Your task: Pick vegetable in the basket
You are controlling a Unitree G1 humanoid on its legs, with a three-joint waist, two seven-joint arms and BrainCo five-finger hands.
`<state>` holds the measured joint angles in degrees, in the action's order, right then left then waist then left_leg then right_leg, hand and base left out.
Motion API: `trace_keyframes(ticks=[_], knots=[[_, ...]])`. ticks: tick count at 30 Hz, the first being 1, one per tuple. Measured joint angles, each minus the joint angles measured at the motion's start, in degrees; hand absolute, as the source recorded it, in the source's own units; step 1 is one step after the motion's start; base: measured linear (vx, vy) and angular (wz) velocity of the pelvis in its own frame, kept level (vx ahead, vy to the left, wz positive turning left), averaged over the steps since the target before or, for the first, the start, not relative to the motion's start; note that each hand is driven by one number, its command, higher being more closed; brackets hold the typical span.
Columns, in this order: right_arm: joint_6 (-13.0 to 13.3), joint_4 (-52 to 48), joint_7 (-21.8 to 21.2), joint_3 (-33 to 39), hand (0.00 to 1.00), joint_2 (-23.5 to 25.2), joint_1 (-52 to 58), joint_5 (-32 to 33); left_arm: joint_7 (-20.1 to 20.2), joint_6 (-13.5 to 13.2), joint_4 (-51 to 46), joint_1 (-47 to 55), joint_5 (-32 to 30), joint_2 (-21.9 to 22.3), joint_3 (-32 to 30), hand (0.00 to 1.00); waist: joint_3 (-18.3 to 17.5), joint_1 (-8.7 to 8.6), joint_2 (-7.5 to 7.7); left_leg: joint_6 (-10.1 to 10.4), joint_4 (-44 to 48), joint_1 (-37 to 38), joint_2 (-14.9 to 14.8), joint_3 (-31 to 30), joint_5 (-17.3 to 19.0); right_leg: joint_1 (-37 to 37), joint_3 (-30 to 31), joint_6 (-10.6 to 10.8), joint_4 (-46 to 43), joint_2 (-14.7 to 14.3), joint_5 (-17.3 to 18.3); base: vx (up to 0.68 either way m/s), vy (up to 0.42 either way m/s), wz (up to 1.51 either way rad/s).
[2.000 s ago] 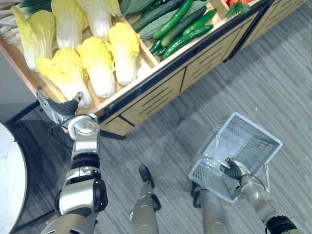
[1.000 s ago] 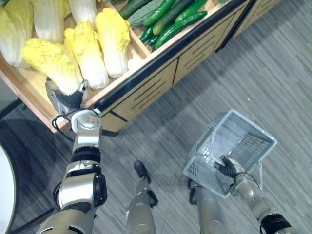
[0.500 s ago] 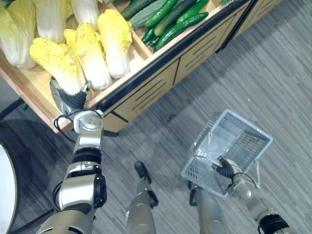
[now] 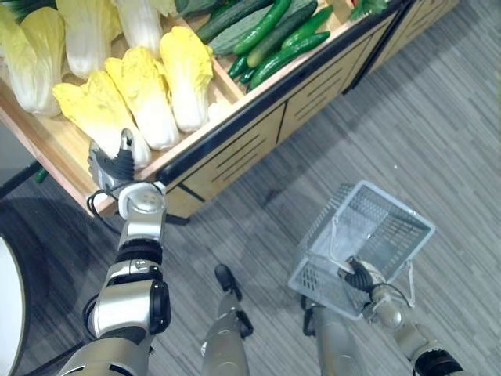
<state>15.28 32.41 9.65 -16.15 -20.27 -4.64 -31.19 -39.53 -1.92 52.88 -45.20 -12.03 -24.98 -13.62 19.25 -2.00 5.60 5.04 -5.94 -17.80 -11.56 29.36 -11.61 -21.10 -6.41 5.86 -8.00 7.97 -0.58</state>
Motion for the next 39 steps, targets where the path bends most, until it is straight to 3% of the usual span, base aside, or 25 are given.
trace_keyframes(ticks=[11,17,23,24,25,27,28,31,33,34,36,38,39], knots=[[0.09,0.07,-0.24,-0.06,1.00,0.03,1.81,0.01,1.67,0.87,1.86,1.63,1.11,0.43,-1.40,1.00,-3.23,-1.28,0.97,-0.10,0.07,1.52,0.37,-0.99,-0.08,1.95,-0.55,-0.01,0.14,0.11,0.03,0.04,-0.016,0.02],[0.00,0.37,-0.35,0.86,1.00,0.04,2.25,-0.01,1.76,1.44,-2.10,4.76,1.81,1.93,-1.28,1.00,-3.70,-2.30,0.86,-0.23,0.17,3.14,0.80,-3.69,-0.17,5.26,-2.72,-0.14,0.42,0.26,0.19,0.04,-0.013,0.18],[-0.01,0.09,-0.83,3.36,1.00,-0.01,2.84,-0.03,4.61,2.75,-15.28,12.65,-9.89,-0.03,5.05,1.00,-4.03,-0.98,0.10,-0.04,0.02,4.38,1.02,-4.94,0.01,6.85,-3.52,-0.29,-0.28,0.23,0.51,0.00,-0.021,0.10],[0.00,-0.13,-1.06,4.15,1.00,-0.02,3.21,-0.04,5.50,2.66,-17.99,14.09,-12.58,-0.94,5.35,1.00,-4.17,-0.85,-0.28,-0.06,0.01,4.81,0.98,-4.96,0.28,7.47,-3.65,-0.29,-0.29,0.20,0.67,0.06,-0.062,0.21],[-0.47,-0.09,-1.59,7.33,1.00,-2.07,4.71,-0.46,9.31,2.04,-28.94,19.73,-20.36,-2.45,5.46,1.00,-7.06,0.61,-5.25,-0.55,0.00,5.00,1.49,-5.25,0.61,8.38,-4.33,0.02,-0.11,0.78,0.85,0.08,-0.066,0.21],[-0.46,-0.09,-1.59,7.54,1.00,-2.07,4.66,-0.46,10.08,2.02,-28.97,19.83,-20.41,-2.45,6.69,1.00,-7.10,0.57,-5.23,-0.43,0.00,4.97,1.59,-5.26,0.47,8.39,-4.32,0.07,-0.11,0.87,0.82,0.16,-0.063,0.17],[-1.58,-0.12,-2.74,11.88,1.00,-2.35,4.21,-0.47,11.27,1.73,-36.92,22.22,-22.09,-2.53,6.23,1.00,-7.13,0.65,-5.21,-0.96,0.00,5.06,2.18,-6.23,0.51,9.02,-4.82,0.11,-0.10,1.43,0.80,0.22,-0.060,0.22],[-2.14,-0.12,-2.75,11.95,1.00,-2.75,3.64,-0.48,11.76,1.47,-37.16,22.72,-23.02,-2.55,6.22,1.00,-7.19,0.70,-5.26,-1.01,-0.01,5.40,2.13,-6.49,0.48,9.62,-4.99,0.10,-0.11,1.29,0.83,0.10,-0.032,0.11],[-2.96,-0.12,-4.27,11.65,1.00,-5.44,0.12,-1.86,12.57,2.93,-42.60,25.44,-22.94,-3.70,8.73,1.00,-7.30,0.21,-5.38,-1.03,-0.08,5.95,2.19,-6.55,0.47,10.41,-5.34,0.24,0.12,1.51,0.84,0.03,-0.016,0.04],[-3.50,0.13,-5.15,10.17,1.00,-9.62,-3.12,-2.44,13.38,3.12,-48.35,27.78,-22.95,-5.85,13.13,1.00,-7.31,0.22,-5.40,-1.12,-0.09,6.98,2.31,-6.33,0.74,11.50,-5.26,0.53,0.62,1.75,0.66,0.04,0.006,-0.08],[-2.83,1.97,-7.53,3.12,1.00,-22.57,-11.57,-1.93,21.24,-7.77,-60.02,31.03,-19.58,-13.52,28.09,1.00,-8.61,1.98,-6.32,-1.45,-0.08,10.06,2.99,-4.48,2.00,14.14,-3.87,1.32,2.11,2.46,0.06,0.04,0.019,-0.24],[-2.31,-0.37,-7.64,2.79,1.00,-23.92,-15.81,-2.07,25.45,-13.79,-63.80,31.98,-18.74,-12.39,34.42,1.00,-11.23,2.10,-7.23,-1.59,-0.08,10.29,3.10,-3.32,2.31,14.30,-3.21,1.78,2.89,2.68,-0.23,0.06,0.018,-0.23],[-1.56,-1.73,-7.77,1.03,1.00,-24.10,-17.35,-2.62,26.92,-15.42,-64.06,32.07,-17.54,-10.91,36.14,1.00,-11.95,2.10,-7.33,-1.77,-0.08,10.63,2.91,-2.57,2.59,14.36,-2.76,1.78,3.23,2.72,-0.39,0.08,0.005,-0.31]])
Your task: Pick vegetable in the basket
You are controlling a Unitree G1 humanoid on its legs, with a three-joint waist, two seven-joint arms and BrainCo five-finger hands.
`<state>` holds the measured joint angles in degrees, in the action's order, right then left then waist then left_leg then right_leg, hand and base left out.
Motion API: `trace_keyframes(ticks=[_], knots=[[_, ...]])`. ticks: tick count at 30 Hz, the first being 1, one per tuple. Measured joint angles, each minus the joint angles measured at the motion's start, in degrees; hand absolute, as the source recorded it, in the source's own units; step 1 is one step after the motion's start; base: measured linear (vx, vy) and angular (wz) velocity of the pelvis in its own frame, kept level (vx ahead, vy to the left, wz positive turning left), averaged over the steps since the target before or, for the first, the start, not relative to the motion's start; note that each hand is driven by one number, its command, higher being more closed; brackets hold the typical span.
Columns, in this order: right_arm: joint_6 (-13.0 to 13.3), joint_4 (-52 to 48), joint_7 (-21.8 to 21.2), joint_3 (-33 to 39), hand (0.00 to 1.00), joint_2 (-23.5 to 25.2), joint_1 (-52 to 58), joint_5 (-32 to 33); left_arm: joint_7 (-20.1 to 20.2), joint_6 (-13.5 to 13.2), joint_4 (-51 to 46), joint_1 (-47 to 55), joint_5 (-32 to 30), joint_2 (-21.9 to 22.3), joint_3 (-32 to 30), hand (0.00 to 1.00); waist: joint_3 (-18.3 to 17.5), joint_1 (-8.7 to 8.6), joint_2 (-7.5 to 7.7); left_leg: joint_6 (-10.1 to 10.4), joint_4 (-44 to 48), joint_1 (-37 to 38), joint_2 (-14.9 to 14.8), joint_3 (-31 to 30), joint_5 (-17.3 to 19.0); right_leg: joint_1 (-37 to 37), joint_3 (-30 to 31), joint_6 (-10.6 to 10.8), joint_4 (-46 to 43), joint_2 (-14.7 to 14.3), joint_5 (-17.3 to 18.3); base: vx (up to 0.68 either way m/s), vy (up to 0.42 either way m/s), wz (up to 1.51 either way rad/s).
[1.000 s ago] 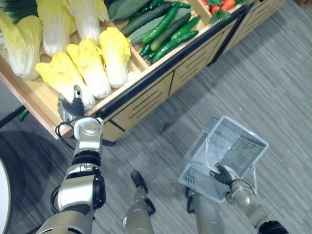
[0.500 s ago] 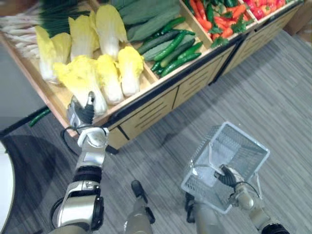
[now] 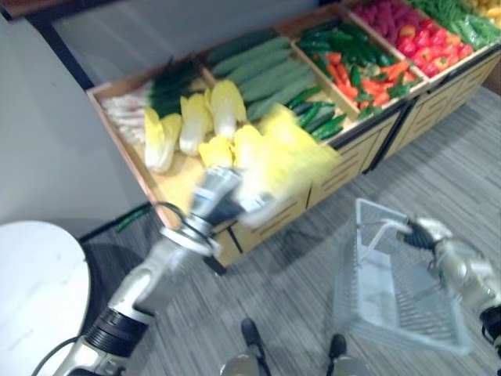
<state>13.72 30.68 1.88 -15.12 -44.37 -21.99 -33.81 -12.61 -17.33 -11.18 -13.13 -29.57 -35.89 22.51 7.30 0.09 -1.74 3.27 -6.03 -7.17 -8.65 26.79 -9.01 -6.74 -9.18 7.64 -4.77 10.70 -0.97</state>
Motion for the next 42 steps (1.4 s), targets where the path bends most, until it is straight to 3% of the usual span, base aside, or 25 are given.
trace_keyframes(ticks=[2,5,10,26,34,42], knots=[[1.50,-1.97,-0.27,-2.75,1.00,0.12,-0.28,0.14,1.80,-1.33,0.22,-0.01,0.54,1.47,1.22,1.00,-1.08,-0.05,0.13,-0.03,0.00,0.51,-0.71,1.57,0.12,0.07,0.29,-0.11,0.17,-0.31,-0.09,0.05,-0.020,-0.23],[1.40,-3.06,-2.11,-4.75,1.00,2.29,1.83,0.10,2.96,-1.24,0.28,-0.22,3.23,2.29,3.36,1.00,-1.60,-0.15,0.12,0.11,0.00,1.63,-1.47,6.64,0.27,0.10,0.87,-0.11,0.10,-0.12,-0.14,0.04,-0.006,-0.14],[0.72,-4.80,-2.39,-6.74,1.00,4.56,2.31,0.05,4.74,-1.27,-1.52,-0.74,4.72,2.41,9.71,1.00,-1.95,-0.13,-0.17,-0.53,0.00,3.62,-1.04,10.14,1.21,-0.03,2.92,0.09,-0.65,0.45,-0.24,0.04,0.018,-0.21],[-0.68,-9.46,-2.46,-8.53,1.00,4.52,1.80,0.07,8.00,-2.20,-3.75,-2.49,6.88,7.06,19.11,1.00,-4.83,-1.09,-0.51,-0.44,0.01,4.79,-1.42,13.64,1.50,-1.04,4.86,0.12,-1.33,0.19,-0.23,0.03,-0.001,-0.08],[-0.55,-12.52,-4.59,-10.82,1.00,4.92,-0.64,0.74,9.41,-2.12,7.45,-2.39,5.69,12.86,21.50,1.00,-5.76,-1.64,-0.19,-0.34,0.00,5.47,-1.85,15.55,1.47,-0.96,5.25,0.30,-0.77,0.03,-0.34,0.01,-0.001,-0.06],[-0.45,-14.26,-4.74,-12.39,1.00,6.35,-3.10,2.78,9.15,-2.13,17.04,0.06,3.32,17.18,22.72,1.00,-6.76,-1.64,2.20,0.09,0.00,5.59,-2.05,16.66,1.16,-0.73,4.97,0.46,-0.17,0.11,-0.47,0.03,0.001,0.01]])
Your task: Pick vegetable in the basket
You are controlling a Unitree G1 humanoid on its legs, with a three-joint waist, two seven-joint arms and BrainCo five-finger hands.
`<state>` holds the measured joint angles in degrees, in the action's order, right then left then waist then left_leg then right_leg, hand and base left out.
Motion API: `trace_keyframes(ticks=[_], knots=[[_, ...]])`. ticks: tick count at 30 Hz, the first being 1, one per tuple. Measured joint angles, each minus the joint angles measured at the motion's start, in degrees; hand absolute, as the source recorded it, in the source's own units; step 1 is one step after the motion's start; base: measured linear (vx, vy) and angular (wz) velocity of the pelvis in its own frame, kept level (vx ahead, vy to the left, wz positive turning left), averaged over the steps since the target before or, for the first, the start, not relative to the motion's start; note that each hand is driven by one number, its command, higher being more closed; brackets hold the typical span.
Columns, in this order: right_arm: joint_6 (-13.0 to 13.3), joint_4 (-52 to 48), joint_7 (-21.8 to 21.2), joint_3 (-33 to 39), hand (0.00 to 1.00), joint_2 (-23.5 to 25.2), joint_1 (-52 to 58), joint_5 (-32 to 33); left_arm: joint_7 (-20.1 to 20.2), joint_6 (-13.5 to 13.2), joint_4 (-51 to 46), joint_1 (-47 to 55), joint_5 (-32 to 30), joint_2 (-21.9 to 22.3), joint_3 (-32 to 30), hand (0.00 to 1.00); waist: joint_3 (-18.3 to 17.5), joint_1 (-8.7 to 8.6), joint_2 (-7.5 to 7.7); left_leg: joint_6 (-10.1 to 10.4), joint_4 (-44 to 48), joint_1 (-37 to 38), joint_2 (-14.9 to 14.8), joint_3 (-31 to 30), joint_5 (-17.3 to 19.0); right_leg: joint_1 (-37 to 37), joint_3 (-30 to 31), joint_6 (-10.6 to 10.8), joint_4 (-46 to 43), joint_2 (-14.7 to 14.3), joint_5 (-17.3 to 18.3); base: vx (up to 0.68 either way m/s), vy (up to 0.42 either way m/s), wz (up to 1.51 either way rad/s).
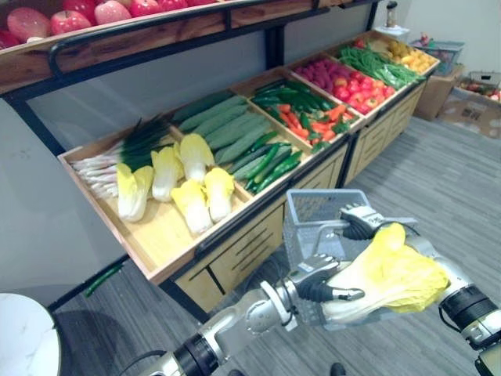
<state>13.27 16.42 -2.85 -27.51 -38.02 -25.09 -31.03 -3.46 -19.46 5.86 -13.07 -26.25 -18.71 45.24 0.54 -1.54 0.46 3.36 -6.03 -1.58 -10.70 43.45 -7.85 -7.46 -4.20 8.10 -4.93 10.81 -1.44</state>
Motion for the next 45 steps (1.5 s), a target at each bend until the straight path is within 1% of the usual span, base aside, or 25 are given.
trace_keyframes(ticks=[7,11,12,14,16,18,19,21,22,23,25,27,28,30,31,32,36,45], knots=[[-0.01,0.01,-0.32,0.01,1.00,0.90,-0.55,0.11,-0.20,-0.08,4.73,0.00,-2.17,1.88,-0.02,1.00,0.03,-0.15,0.22,0.08,-0.01,0.79,-0.17,-0.14,0.06,0.83,0.18,-0.01,0.32,-0.28,0.01,0.02,-0.008,-0.02],[-0.01,0.01,-1.61,0.01,1.00,0.90,-1.29,0.16,-0.76,0.51,9.52,-0.01,-4.57,3.95,-0.19,1.00,0.12,-0.21,0.45,0.31,-0.01,0.79,-0.58,-0.16,-0.11,0.74,0.37,-0.04,0.39,-0.77,0.02,0.01,-0.010,-0.02],[-0.01,0.01,-2.37,0.00,1.00,0.92,-1.86,0.64,-0.68,1.85,12.20,-0.01,-6.50,4.77,-0.55,1.00,0.14,-0.29,0.50,0.40,-0.01,0.79,-0.70,-0.17,-0.18,0.71,0.45,-0.05,0.47,-0.92,0.03,0.01,-0.018,-0.03],[-0.06,0.05,-3.71,-0.54,1.00,1.11,-2.08,0.73,-0.86,2.67,14.40,-0.16,-7.91,6.00,-0.95,1.00,0.18,-0.51,0.62,0.45,-0.01,0.77,-0.75,-0.21,-0.23,0.71,0.59,-0.05,0.69,-1.04,0.04,0.01,-0.009,-0.02],[-0.05,0.07,-4.14,-0.65,1.00,1.28,-2.09,0.73,-1.18,3.45,16.11,-0.20,-9.29,7.20,-1.60,1.00,0.22,-0.67,0.72,0.45,-0.01,0.71,-0.74,-0.21,-0.25,0.67,0.86,-0.07,0.86,-1.12,0.05,0.01,-0.003,-0.02],[-0.03,0.07,-5.10,-0.67,1.00,2.09,-2.11,0.75,-2.49,5.07,19.61,-0.68,-12.96,8.64,-3.19,1.00,0.23,-1.40,0.82,0.44,-0.02,0.70,-0.74,-0.37,-0.28,0.68,1.37,-0.10,0.94,-1.53,0.07,0.00,0.000,0.00],[-0.02,0.07,-5.34,-0.71,1.00,2.21,-2.12,0.78,-2.68,5.30,20.91,-1.08,-13.56,9.16,-3.56,1.00,0.25,-1.44,0.86,0.43,-0.02,0.70,-0.75,-0.39,-0.30,0.65,1.48,-0.10,1.00,-1.59,0.07,0.02,-0.014,-0.04],[0.05,0.07,-6.34,-2.31,1.00,2.33,-2.62,2.40,-3.35,7.31,26.15,-2.45,-15.98,11.37,-6.39,1.00,0.34,-1.72,1.01,0.44,-0.02,0.66,-0.83,-0.43,-0.37,0.56,1.76,-0.11,1.19,-1.81,0.06,0.02,-0.011,-0.05],[0.06,0.07,-6.48,-2.79,1.00,2.35,-2.73,2.41,-3.53,7.72,27.36,-2.86,-16.67,11.90,-7.27,1.00,0.36,-1.76,1.04,0.44,-0.02,0.65,-0.86,-0.44,-0.37,0.54,1.83,-0.11,1.24,-1.86,0.06,0.03,-0.012,-0.04],[0.34,0.07,-6.51,-3.33,1.00,2.39,-2.75,2.89,-4.22,8.85,29.08,-3.76,-17.79,12.56,-8.19,1.00,0.36,-1.80,1.05,0.45,-0.04,0.54,-0.87,-0.53,-0.39,0.45,1.93,-0.11,1.36,-1.94,0.06,0.03,-0.012,-0.03],[1.31,-0.03,-6.78,-3.45,1.00,2.40,-3.29,3.77,-5.21,9.76,31.04,-4.67,-17.94,13.50,-9.91,1.00,0.36,-2.31,1.05,0.32,-0.04,-0.01,-0.82,-0.78,-0.48,-0.13,2.18,-0.13,1.42,-2.01,0.05,0.04,-0.012,-0.01],[1.38,-0.41,-8.12,-3.66,1.00,2.41,-4.60,6.29,-5.23,11.20,33.27,-5.28,-17.94,14.52,-11.15,1.00,0.42,-2.92,1.16,-0.05,-0.06,-0.32,-0.77,-1.17,-0.80,-0.43,2.51,-0.26,1.65,-2.15,-0.06,0.05,-0.009,-0.04],[1.38,-0.72,-8.22,-3.69,1.00,2.40,-4.70,6.89,-5.21,11.44,33.92,-5.26,-17.94,14.77,-11.50,1.00,0.42,-2.99,1.19,-0.06,-0.06,-0.25,-0.76,-1.20,-0.81,-0.39,2.69,-0.32,1.71,-2.25,-0.10,0.06,-0.006,-0.10],[1.53,-3.12,-8.65,-3.69,1.00,2.26,-4.76,9.02,-5.20,13.57,35.93,-5.27,-17.94,15.29,-13.06,1.00,0.45,-3.16,1.23,0.00,-0.05,-0.21,-0.88,-1.40,-0.96,-0.55,3.21,-0.74,1.92,-2.75,-0.45,0.06,-0.011,-0.11],[1.72,-3.59,-8.94,-3.79,1.00,2.08,-4.76,9.09,-5.19,14.00,36.22,-5.27,-17.93,15.35,-13.66,1.00,0.45,-3.15,1.22,0.03,-0.05,-0.21,-0.96,-1.59,-1.00,-0.59,3.30,-0.79,2.00,-2.86,-0.48,0.07,-0.036,-0.10],[1.86,-4.20,-9.09,-4.41,1.00,1.68,-4.75,9.22,-5.23,14.86,36.35,-5.34,-17.93,15.75,-14.78,0.00,0.45,-3.14,1.21,0.15,-0.05,-0.21,-1.06,-1.84,-1.08,-0.61,3.39,-0.84,2.10,-3.00,-0.51,0.06,-0.036,-0.07],[2.01,-5.47,-10.26,-4.52,1.00,0.79,-4.78,11.24,-5.38,17.16,37.41,-6.01,-17.93,16.56,-18.14,0.00,0.45,-3.29,1.20,0.23,-0.06,-0.20,-1.17,-4.05,-1.11,-0.73,3.79,-0.87,2.11,-3.16,-0.53,0.05,-0.035,-0.04],[1.91,-5.46,-10.95,-4.51,1.00,-0.07,-3.79,11.29,-5.41,17.64,37.41,-6.01,-17.90,16.76,-18.76,0.00,0.69,-3.17,1.06,0.43,-0.07,-0.35,-1.26,-5.21,-1.05,-0.88,3.83,-0.85,1.85,-3.22,-0.50,0.00,0.000,0.00]])
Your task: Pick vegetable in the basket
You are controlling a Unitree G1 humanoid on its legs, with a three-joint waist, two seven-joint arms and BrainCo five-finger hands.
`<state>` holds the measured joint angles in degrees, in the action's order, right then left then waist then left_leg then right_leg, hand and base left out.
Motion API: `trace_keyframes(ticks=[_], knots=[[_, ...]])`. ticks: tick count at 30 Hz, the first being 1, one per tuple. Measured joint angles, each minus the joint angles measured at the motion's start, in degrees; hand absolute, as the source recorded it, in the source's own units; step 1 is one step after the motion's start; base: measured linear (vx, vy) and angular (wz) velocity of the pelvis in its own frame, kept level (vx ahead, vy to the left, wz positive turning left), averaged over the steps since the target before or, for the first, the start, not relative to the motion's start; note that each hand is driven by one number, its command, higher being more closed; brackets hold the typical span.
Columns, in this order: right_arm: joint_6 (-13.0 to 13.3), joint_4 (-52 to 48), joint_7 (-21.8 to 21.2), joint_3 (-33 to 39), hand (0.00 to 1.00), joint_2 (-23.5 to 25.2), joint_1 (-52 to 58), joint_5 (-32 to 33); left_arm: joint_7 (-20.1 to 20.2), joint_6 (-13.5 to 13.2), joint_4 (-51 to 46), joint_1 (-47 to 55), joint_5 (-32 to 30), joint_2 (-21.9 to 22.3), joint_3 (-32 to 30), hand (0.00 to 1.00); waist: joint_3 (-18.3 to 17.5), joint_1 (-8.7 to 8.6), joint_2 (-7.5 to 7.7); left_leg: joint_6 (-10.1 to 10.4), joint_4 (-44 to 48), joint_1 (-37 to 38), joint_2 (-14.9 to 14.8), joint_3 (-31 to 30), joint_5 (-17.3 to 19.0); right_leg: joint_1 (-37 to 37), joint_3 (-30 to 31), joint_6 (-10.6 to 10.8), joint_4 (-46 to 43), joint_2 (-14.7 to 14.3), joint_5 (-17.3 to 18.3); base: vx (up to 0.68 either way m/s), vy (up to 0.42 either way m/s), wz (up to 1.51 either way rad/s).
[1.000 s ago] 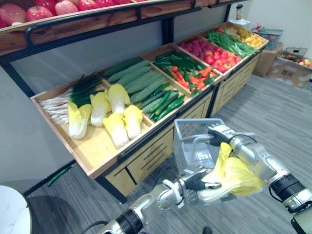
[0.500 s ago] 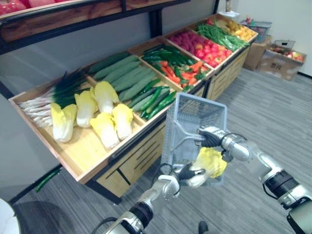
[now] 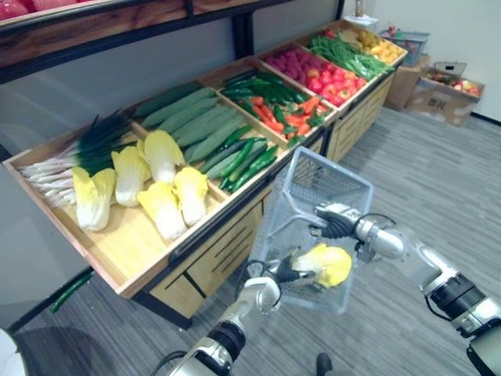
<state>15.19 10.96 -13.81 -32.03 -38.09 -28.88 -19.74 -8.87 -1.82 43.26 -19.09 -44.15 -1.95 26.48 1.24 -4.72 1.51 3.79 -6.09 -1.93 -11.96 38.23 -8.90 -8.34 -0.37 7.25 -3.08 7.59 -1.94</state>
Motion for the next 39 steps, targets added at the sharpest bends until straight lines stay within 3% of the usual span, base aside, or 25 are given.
trace_keyframes(ticks=[7,10,13,17,20,24,26,27,30,32,34,35,36,37,38,39], knots=[[-0.01,0.00,0.08,1.30,1.00,-0.38,2.69,0.68,0.44,-0.11,-0.94,0.24,0.04,0.72,0.40,0.00,0.22,0.13,0.06,0.31,0.00,-0.95,0.17,-1.75,0.09,0.05,-1.25,0.02,0.10,0.27,0.02,0.01,-0.012,0.10],[0.04,1.22,0.10,4.73,1.00,-0.25,5.33,1.71,1.22,-0.70,-9.85,0.80,0.22,-0.28,3.80,0.00,0.91,0.46,0.02,-0.04,0.00,-1.21,0.43,-3.42,-0.16,0.91,-2.73,0.04,0.12,0.74,0.04,0.03,-0.007,0.23],[0.17,4.40,0.36,7.76,1.00,0.49,7.91,1.63,3.34,-3.58,-18.32,2.01,1.90,-1.21,6.44,0.00,0.93,0.52,-0.07,-0.24,0.01,-2.03,0.63,-5.29,-0.44,1.52,-4.38,-0.01,0.17,0.92,0.09,0.03,-0.002,0.32],[-1.35,14.46,0.65,15.50,1.00,3.54,10.81,-1.66,7.81,-5.86,-30.29,7.55,8.29,-4.70,8.99,0.00,1.21,1.48,-0.54,-0.24,0.01,-2.06,0.61,-7.20,-0.61,2.74,-6.13,-0.27,0.14,0.95,0.48,0.03,-0.004,0.23],[-4.19,20.87,1.19,20.87,1.00,4.24,12.39,-5.17,11.40,-7.78,-39.71,11.88,15.74,-10.04,9.36,0.00,1.25,2.04,-1.74,-0.20,0.00,-2.83,0.58,-8.44,-0.77,2.81,-7.36,-0.22,0.05,1.01,0.59,0.00,0.002,0.19],[-7.40,27.25,2.94,27.26,1.00,5.71,14.81,-5.29,18.99,-7.66,-53.05,18.02,32.70,-18.59,9.73,0.00,1.17,2.55,-2.56,-0.05,0.01,-2.67,0.27,-9.23,-0.84,3.77,-8.58,-0.21,0.17,1.00,0.60,0.00,0.000,0.13],[-7.74,29.24,3.40,29.41,1.00,5.81,15.38,-5.29,20.38,-7.70,-58.23,19.19,39.16,-22.67,9.69,0.00,1.17,3.11,-2.56,-0.02,0.00,-2.66,0.19,-9.16,-0.86,3.80,-8.76,-0.20,0.17,1.03,0.58,-0.02,0.009,0.04],[-8.76,30.43,3.98,31.38,1.00,6.29,15.61,-5.29,22.30,-7.73,-61.94,19.59,48.14,-27.19,9.66,0.00,1.17,3.34,-2.57,0.00,0.01,-2.60,0.21,-9.14,-0.84,4.10,-9.29,-0.17,0.29,1.22,0.59,-0.03,0.016,0.07],[-9.38,32.21,6.02,34.41,1.00,8.21,15.62,-5.25,24.87,-7.69,-67.62,19.90,60.22,-35.93,9.05,0.00,1.20,3.42,-2.48,-0.13,0.01,-2.14,0.41,-9.10,-0.57,5.83,-10.68,0.49,1.50,1.52,0.59,-0.02,0.018,0.16],[-9.39,34.43,7.56,37.11,1.00,9.53,15.64,-5.18,25.07,-7.94,-70.20,21.82,64.35,-37.94,6.95,0.00,1.19,3.58,-2.43,0.07,0.01,-2.28,0.68,-9.26,-0.40,6.82,-11.81,0.54,2.55,1.81,0.60,-0.01,0.018,0.25],[-9.38,37.20,9.17,40.11,1.00,10.57,16.20,-5.05,24.79,-9.26,-70.81,23.81,66.10,-37.98,4.28,0.00,1.28,3.72,-1.96,1.30,0.01,-3.58,1.26,-9.83,0.51,7.46,-13.45,0.87,3.98,2.47,0.40,0.01,0.044,0.51],[-9.36,39.09,10.00,42.95,1.00,11.42,17.34,-4.92,24.44,-9.53,-70.63,25.47,66.18,-37.48,1.80,0.00,1.29,3.94,-0.85,1.03,0.18,-4.03,2.50,-10.79,-0.31,7.70,-14.45,1.20,5.02,3.56,0.32,0.06,0.047,0.60],[-9.30,39.73,10.65,45.19,1.00,11.92,18.50,-4.76,23.77,-9.60,-70.25,27.39,66.21,-36.01,-0.66,0.00,0.77,4.71,-1.96,0.73,0.04,-4.24,2.32,-12.53,-0.91,8.10,-14.99,1.51,4.87,3.06,0.35,0.10,0.031,0.60],[-9.26,40.82,12.23,48.09,1.00,13.85,20.39,-4.20,22.58,-10.03,-68.61,29.70,65.91,-32.41,-5.03,0.00,0.91,4.92,-1.13,0.18,0.03,-4.33,2.98,-13.86,-0.83,8.94,-15.78,1.55,5.00,3.44,0.31,0.09,0.009,0.45],[-9.25,41.57,12.78,49.23,1.00,14.70,21.06,-3.80,21.65,-10.57,-67.15,30.53,65.05,-30.25,-7.47,0.00,0.61,5.06,-1.42,0.14,0.03,-4.44,3.23,-14.46,-0.81,9.29,-16.41,1.52,5.00,3.62,0.30,0.08,0.031,0.62],[-9.28,42.80,14.19,51.14,1.00,16.55,22.54,-3.24,18.75,-11.50,-62.91,31.07,61.61,-24.08,-12.80,0.00,0.45,5.58,-1.19,-0.06,0.03,-5.09,3.71,-15.81,-0.87,9.63,-17.67,1.42,4.99,3.79,0.42,0.06,0.039,0.47]])
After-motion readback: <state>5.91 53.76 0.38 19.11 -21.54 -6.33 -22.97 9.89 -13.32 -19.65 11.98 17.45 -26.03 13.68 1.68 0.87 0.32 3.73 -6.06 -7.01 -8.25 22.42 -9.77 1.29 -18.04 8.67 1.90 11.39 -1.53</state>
